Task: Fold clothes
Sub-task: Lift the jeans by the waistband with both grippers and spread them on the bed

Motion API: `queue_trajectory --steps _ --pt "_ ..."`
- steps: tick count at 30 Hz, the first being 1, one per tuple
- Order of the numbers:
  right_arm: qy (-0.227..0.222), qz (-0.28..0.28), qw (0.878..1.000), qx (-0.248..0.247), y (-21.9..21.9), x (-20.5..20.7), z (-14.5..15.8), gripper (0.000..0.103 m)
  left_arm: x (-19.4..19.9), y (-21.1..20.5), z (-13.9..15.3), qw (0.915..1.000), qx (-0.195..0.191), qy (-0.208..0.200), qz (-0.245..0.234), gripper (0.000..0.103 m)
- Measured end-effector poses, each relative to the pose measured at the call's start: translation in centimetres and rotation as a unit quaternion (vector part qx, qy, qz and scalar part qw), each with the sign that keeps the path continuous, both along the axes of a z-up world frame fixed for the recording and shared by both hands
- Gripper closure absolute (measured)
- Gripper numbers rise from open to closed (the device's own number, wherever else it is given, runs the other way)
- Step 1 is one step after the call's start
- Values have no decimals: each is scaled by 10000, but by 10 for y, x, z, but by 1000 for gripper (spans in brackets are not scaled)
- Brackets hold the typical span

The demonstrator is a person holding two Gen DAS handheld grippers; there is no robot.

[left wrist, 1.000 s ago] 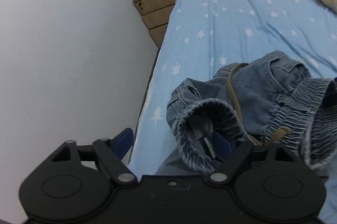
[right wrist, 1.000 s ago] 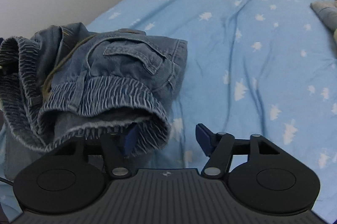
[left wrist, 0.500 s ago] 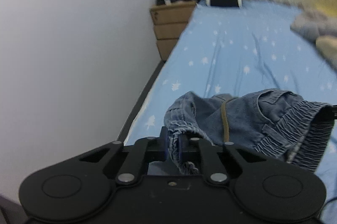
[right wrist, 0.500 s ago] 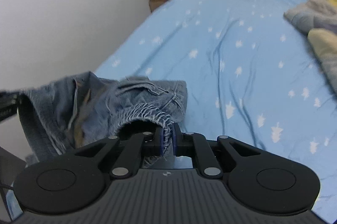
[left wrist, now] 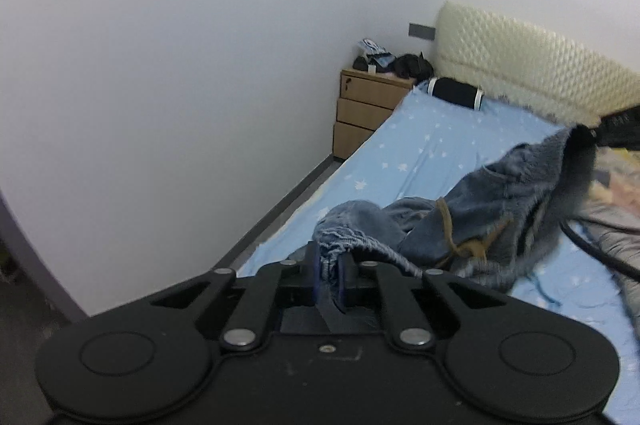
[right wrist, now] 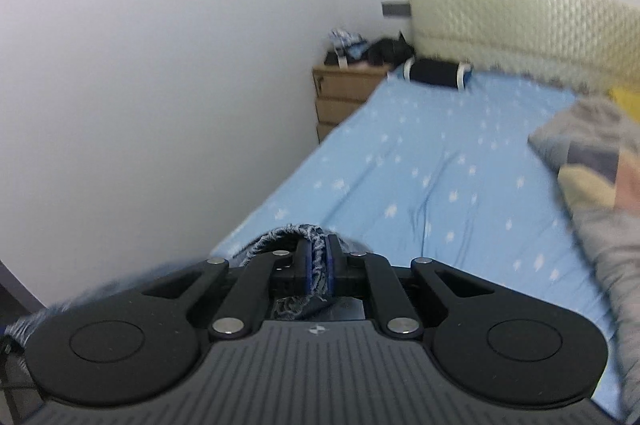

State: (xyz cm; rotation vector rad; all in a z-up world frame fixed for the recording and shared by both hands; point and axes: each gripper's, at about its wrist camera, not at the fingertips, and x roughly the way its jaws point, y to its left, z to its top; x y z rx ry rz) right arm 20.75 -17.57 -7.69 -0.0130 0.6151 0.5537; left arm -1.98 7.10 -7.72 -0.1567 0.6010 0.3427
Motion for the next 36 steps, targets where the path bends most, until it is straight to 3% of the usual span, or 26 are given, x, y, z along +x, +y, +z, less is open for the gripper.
queue_trajectory --steps 6,11,14,21,29,36 --pt "-188 316 9987 -349 6 -9 41 97 -51 -32 24 9994 -228 -131 -229 95" --pt "-186 390 9962 -754 -1 -10 57 98 -71 -76 40 9974 -347 -180 -602 95" --pt "-258 332 9941 -999 -20 -6 62 98 -77 -112 48 9950 -319 -246 -913 94" --pt "-325 359 9933 -1050 -102 9 67 98 -69 -213 57 9851 88 -275 -1698 94" --pt "-299 802 9884 -1251 -204 50 33 99 -29 -361 21 9799 166 358 -1955 92" --pt "-102 1088 9816 -1569 -259 105 -31 99 25 -463 -44 9652 162 970 -2424 89"
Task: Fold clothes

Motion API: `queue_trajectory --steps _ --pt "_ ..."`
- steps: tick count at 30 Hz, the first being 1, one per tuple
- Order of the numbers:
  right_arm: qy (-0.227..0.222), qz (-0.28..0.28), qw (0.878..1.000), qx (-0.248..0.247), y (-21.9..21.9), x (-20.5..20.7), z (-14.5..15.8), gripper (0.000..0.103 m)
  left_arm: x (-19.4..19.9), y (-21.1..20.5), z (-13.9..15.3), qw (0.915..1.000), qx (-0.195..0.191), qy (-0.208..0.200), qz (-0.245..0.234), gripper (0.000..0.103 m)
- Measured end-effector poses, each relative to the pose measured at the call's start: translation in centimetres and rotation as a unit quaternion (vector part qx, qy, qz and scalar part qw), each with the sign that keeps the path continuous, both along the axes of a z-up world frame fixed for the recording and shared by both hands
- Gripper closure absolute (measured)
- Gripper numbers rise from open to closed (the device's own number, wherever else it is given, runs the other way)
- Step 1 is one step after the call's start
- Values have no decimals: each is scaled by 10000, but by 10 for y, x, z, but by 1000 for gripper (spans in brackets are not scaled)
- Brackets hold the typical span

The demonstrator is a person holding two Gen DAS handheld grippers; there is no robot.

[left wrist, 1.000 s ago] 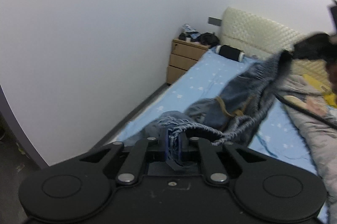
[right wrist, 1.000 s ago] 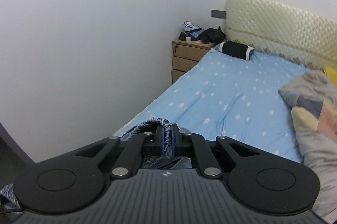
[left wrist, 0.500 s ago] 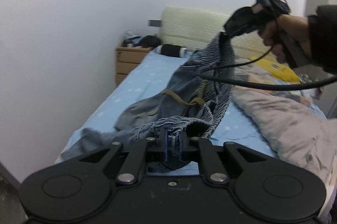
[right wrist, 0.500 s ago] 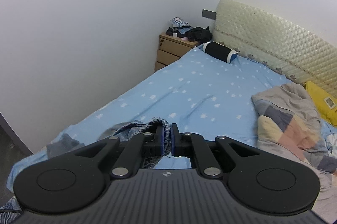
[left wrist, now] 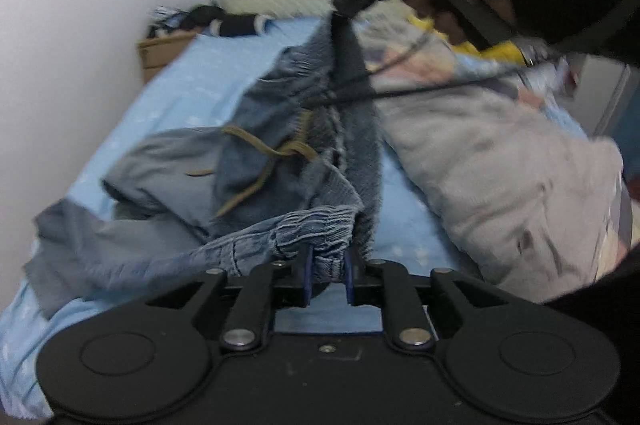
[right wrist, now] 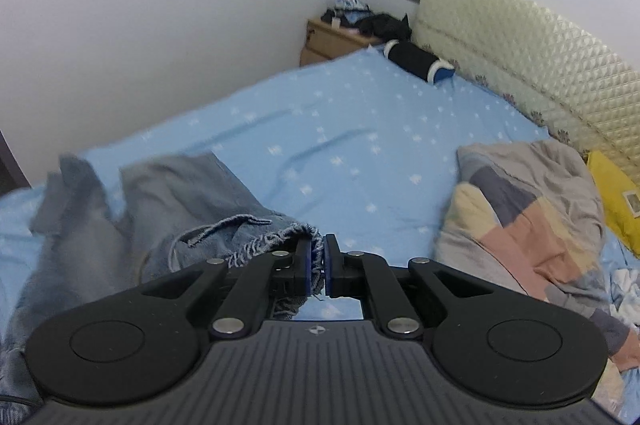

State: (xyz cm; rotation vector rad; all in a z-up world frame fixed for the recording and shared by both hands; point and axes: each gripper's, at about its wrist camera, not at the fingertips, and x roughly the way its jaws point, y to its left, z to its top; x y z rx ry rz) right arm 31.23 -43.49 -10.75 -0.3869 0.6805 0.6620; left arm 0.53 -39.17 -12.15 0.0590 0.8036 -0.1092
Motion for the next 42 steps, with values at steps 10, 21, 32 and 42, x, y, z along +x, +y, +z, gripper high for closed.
queue_trajectory --steps 10,21,32,42 --pt "513 -283 9975 -384 -48 55 -153 98 75 -70 -134 9963 -50 849 124 87" --pt "1179 -728 9903 -55 -87 13 -170 64 48 -42 -90 9942 -216 1052 17 64" --pt "983 -516 9925 516 -70 -78 -97 64 5 68 -37 9877 -564 854 1185 63" --pt "1277 -1111 9820 837 -5 -189 -82 64 -29 198 5 9866 -1126 263 1148 56"
